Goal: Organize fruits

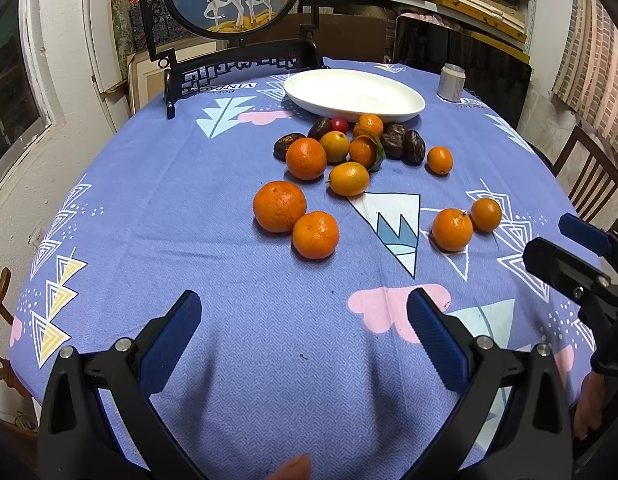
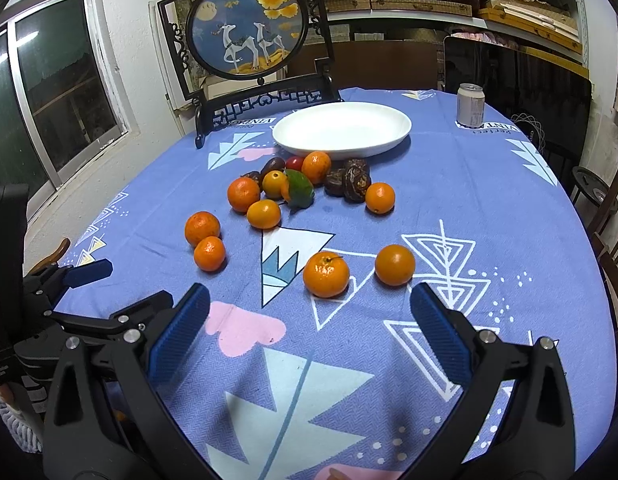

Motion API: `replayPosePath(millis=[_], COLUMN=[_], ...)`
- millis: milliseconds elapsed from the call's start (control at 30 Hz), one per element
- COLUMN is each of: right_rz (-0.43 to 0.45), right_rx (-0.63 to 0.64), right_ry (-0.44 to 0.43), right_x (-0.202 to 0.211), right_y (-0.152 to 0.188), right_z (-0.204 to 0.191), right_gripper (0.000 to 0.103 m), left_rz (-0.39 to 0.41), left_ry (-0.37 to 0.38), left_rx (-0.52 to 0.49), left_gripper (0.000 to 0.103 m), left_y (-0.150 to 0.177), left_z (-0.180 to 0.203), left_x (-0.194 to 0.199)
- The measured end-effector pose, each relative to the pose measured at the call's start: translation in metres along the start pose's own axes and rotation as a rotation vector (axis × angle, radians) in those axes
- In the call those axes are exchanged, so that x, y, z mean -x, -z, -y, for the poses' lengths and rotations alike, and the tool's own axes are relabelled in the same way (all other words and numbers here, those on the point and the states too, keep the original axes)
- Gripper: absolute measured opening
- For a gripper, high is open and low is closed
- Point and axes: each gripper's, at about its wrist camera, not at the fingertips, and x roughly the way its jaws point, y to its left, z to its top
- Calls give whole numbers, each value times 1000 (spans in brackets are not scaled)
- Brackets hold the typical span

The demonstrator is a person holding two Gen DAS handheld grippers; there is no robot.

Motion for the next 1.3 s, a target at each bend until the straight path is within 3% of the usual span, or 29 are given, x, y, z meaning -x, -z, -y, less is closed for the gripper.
replayPosePath(millis=[1000,1133,1300], right_rz=[-15,-43,-129], right_rx=[-20,-33,-62], right_ry=[-16,-15,-78], right_x=[-2,-8,-25], right_y=[0,0,5], right_z=[1,8,24], right_gripper=[101,101,101], left_rz=[-23,-33,-46], left_ry=[5,3,-28], left_rx=[-1,2,-8], left_gripper=[102,102,102], left_y=[2,1,-2], left_z=[0,-2,-10], left_x=[-6,-10,-25])
